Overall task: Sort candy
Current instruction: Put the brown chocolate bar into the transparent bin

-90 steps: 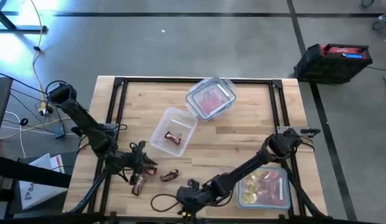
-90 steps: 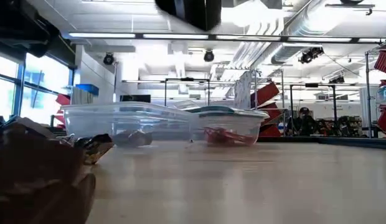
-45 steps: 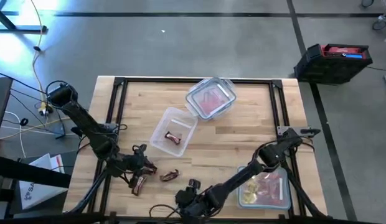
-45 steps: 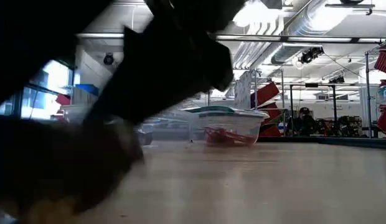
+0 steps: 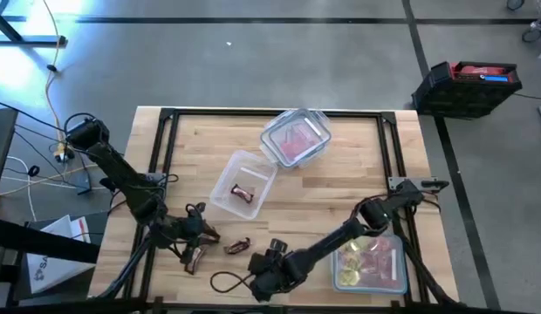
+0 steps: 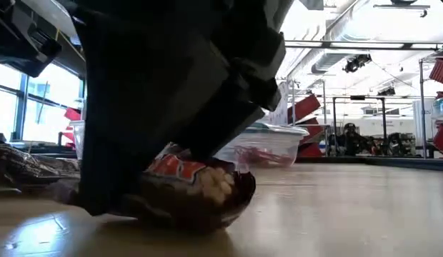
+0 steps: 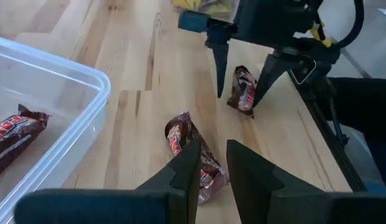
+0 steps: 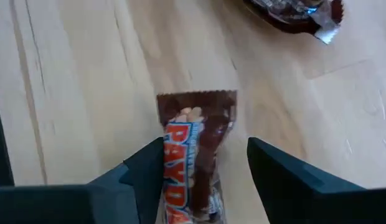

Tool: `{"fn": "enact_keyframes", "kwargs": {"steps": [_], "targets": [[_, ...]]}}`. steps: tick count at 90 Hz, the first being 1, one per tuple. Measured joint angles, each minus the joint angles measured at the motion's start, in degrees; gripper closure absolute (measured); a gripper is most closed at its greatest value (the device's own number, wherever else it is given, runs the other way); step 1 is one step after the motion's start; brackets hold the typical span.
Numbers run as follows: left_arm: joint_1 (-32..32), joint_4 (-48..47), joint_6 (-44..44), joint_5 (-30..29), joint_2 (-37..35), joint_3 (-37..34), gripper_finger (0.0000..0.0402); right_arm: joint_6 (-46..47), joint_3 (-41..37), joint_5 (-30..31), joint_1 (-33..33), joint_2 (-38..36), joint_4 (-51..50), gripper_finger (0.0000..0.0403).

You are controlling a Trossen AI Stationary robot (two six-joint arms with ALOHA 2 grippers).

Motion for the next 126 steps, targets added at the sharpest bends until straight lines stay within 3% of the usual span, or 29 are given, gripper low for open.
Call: {"fn": "enact_keyframes", "kwargs": {"steps": [12, 38, 61, 87, 101, 126], "targets": [[0.00, 0.21, 0.00, -0.07, -0.02, 0.00, 0.0342, -0.45, -0.28, -2.58, -0.90, 0.66, -0.82, 0.0249], [0.00, 0.77, 4.85, -2.69, -0.02, 0.00, 0.0342, -8.67, 0.18, -4.93, -3.78, -0.66, -1.77, 0.0380], [0.03, -0.28, 11.76, -5.84, -0.07, 0.00, 0.0342, -18.81, 12.56, 2.70, -9.00, -1.62, -10.62, 0.0372], [1.90, -2.82, 16.38, -6.55, -1.43, 0.18, 0.0342, -25.39, 10.29, 6.47, -19.41, -5.05, -7.27, 0.0377], [4.70, -3.36, 19.59, -6.60, -3.74, 0.20, 0.0342, -27.16, 10.19, 3.39, -25.77, -4.28, -6.39, 0.0370], [10.44, -9.33, 23.04, -6.60, -6.82, 0.28, 0.0342, -28.50, 4.19, -9.42, -33.60, -3.89, 4.16, 0.0367]]}}
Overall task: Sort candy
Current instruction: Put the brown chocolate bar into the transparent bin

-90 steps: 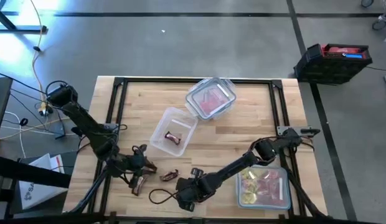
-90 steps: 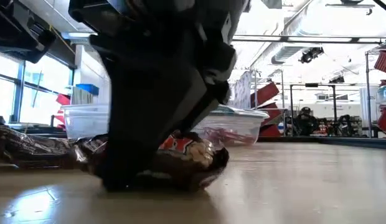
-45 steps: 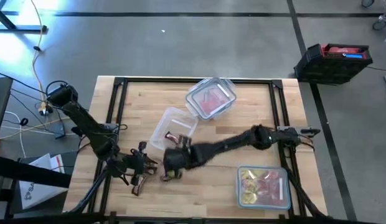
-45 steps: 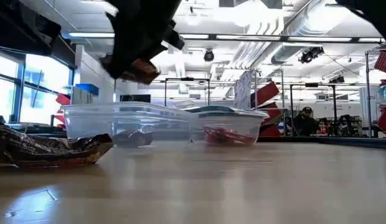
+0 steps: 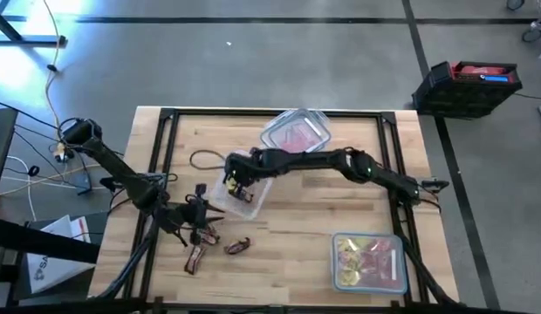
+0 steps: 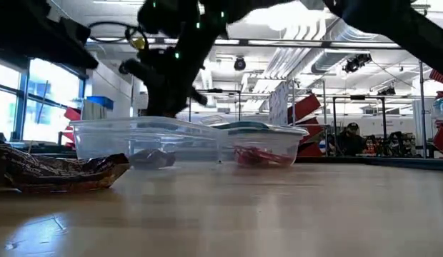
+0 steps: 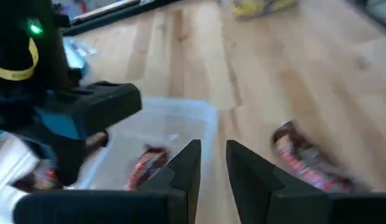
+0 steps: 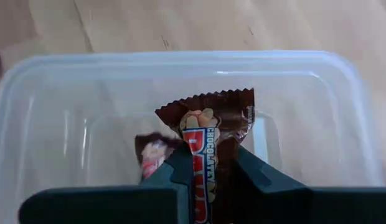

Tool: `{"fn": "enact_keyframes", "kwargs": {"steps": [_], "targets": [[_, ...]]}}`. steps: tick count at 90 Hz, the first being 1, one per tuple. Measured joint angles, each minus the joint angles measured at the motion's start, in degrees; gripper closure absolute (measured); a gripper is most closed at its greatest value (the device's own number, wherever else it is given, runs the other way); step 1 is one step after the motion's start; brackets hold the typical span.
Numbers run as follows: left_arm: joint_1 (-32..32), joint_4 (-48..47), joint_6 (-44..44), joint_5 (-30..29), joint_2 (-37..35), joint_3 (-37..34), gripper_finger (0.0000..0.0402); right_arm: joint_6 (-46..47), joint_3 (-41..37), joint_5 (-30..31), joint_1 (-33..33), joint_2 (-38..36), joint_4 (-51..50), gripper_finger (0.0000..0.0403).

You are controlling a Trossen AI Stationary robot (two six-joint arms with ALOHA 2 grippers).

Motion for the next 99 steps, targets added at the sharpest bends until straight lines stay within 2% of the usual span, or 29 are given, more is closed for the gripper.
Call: {"fn": "enact_keyframes", "kwargs": {"steps": [10, 19, 36, 57, 69, 87, 99], "targets": [[2.66, -1.82, 0.03, -0.31, -0.65, 0.00, 0.0342, -0.07, -4.07, -3.32, -0.98, 0.00, 4.68, 0.0365], [5.00, -2.90, -0.21, -0.32, -0.70, 0.00, 0.0342, -1.08, -7.37, -3.90, -1.69, 0.07, 6.13, 0.0352], [9.33, -3.08, -0.30, 0.11, -0.66, 0.00, 0.0342, -3.89, -10.26, -3.13, -3.41, 0.09, 8.78, 0.0297], [13.05, -3.18, 1.25, 1.29, -0.66, 0.00, 0.0342, -8.91, -8.16, -3.49, -4.43, -0.50, 8.59, 0.0238], [13.63, -3.17, 4.49, 0.99, -0.66, 0.00, 0.0342, -13.48, -6.01, -3.72, -3.01, -2.55, 8.17, 0.0231], [13.30, -2.87, 3.94, 0.94, -0.66, 0.00, 0.0342, -18.65, -1.96, -3.91, 2.08, -3.34, 5.92, 0.0231], [12.12, -2.56, 1.53, 3.85, -0.72, 0.00, 0.0342, -20.77, -1.81, -3.55, 5.88, -3.33, 6.24, 0.0231]]}}
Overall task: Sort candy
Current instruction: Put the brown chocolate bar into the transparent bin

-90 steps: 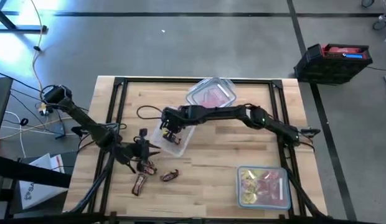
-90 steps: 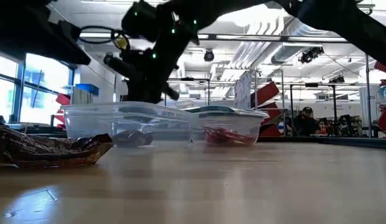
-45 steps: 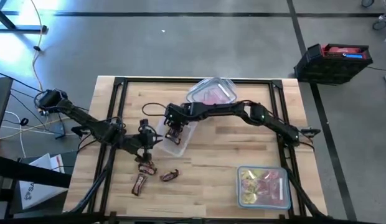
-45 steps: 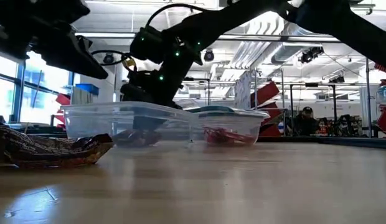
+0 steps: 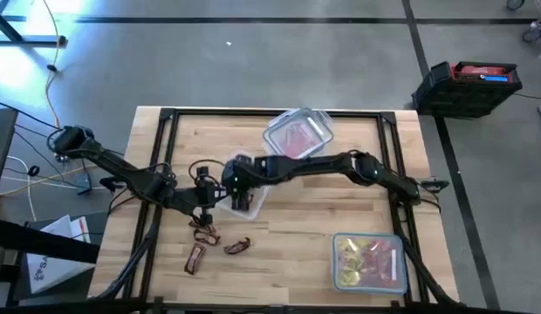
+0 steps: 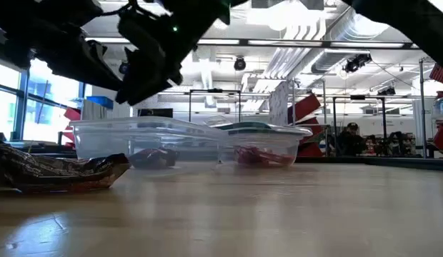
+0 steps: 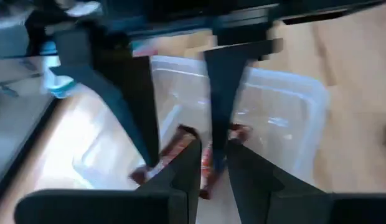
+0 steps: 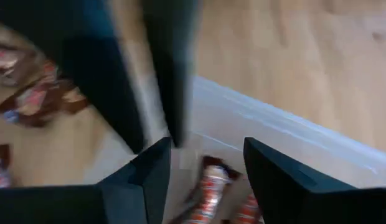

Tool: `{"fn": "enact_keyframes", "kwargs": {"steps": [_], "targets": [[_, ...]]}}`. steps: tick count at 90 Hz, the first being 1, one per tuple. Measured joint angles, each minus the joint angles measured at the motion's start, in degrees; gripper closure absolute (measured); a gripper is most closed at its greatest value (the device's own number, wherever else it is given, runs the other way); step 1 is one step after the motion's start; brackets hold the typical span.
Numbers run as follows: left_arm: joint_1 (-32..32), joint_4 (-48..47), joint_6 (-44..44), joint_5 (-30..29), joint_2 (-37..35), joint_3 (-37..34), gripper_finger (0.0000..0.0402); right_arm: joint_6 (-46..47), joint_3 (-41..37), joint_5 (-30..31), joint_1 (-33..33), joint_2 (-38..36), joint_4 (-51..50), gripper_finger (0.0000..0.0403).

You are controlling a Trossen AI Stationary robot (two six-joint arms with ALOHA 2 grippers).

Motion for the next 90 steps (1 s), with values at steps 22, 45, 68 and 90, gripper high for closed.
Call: {"fn": "enact_keyframes", "kwargs": {"steps": [22, 45, 68, 90], "targets": [[-3.06, 0.96, -6.93, 8.92, -0.28, 0.00, 0.0342, 7.50, -0.11, -0.68, 6.69, 0.00, -0.15, 0.0231], [-6.20, 1.16, -17.54, 12.21, -0.28, 0.00, 0.0342, 8.16, -0.13, -0.35, 13.09, 1.29, 4.72, 0.0231], [-13.14, 1.14, -33.22, 7.13, 1.00, -0.02, 0.0342, 7.06, -0.22, -0.13, 17.21, 8.01, 10.67, 0.0231], [-23.57, 1.27, -43.41, 0.06, 5.17, -0.02, 0.0342, 9.09, -0.22, 7.01, 17.75, 11.48, 10.98, 0.0231]]}}
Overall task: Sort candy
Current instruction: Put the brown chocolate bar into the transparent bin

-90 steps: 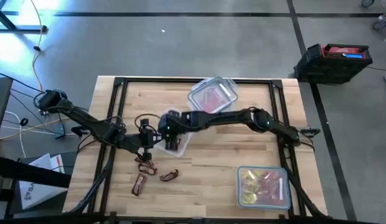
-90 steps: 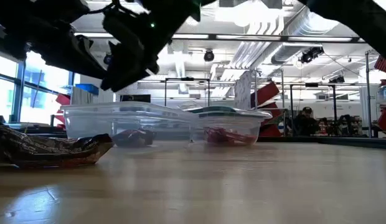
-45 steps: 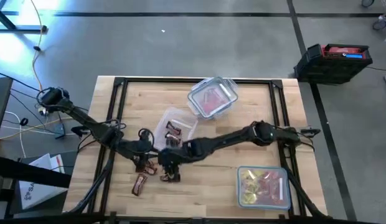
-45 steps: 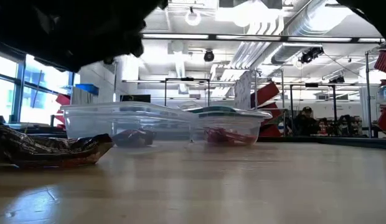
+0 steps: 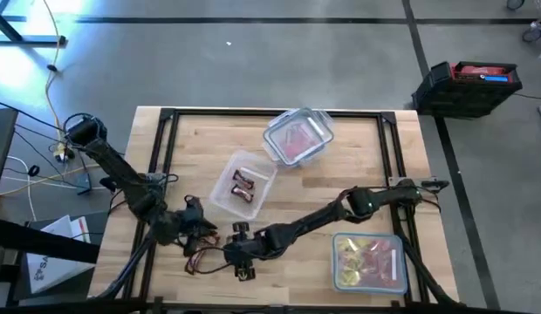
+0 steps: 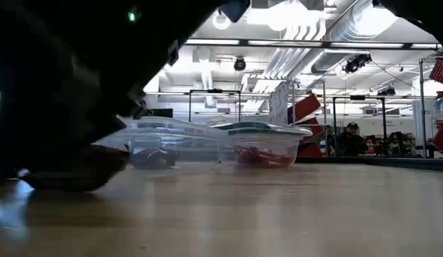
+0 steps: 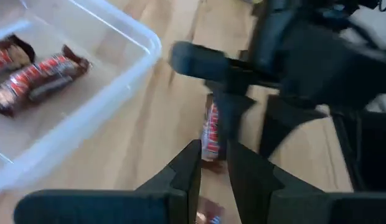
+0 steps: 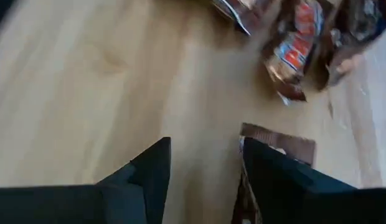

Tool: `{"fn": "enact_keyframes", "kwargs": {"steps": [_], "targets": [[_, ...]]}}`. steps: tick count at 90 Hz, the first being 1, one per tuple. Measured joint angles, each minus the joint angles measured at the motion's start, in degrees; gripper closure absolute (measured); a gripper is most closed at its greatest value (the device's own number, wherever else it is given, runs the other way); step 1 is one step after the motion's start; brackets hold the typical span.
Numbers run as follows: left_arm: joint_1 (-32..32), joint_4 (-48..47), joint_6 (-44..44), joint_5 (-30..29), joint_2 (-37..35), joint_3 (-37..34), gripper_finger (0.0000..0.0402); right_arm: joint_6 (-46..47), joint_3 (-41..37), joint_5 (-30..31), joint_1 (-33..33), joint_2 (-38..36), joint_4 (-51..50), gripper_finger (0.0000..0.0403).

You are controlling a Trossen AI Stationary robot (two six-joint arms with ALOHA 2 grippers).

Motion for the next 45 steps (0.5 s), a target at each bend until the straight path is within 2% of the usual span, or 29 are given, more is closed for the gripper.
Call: {"fn": "enact_keyframes", "kwargs": {"steps": [23, 45], "targets": [[-4.84, -0.05, -5.40, -2.62, 1.72, 0.00, 0.0342, 5.77, 0.00, -0.30, -0.13, -0.21, -0.67, 0.0231], [-5.52, -0.16, -3.58, -3.26, 1.72, 0.00, 0.0342, 1.89, 4.96, 3.42, 0.30, -2.01, -4.88, 0.0231]]}}
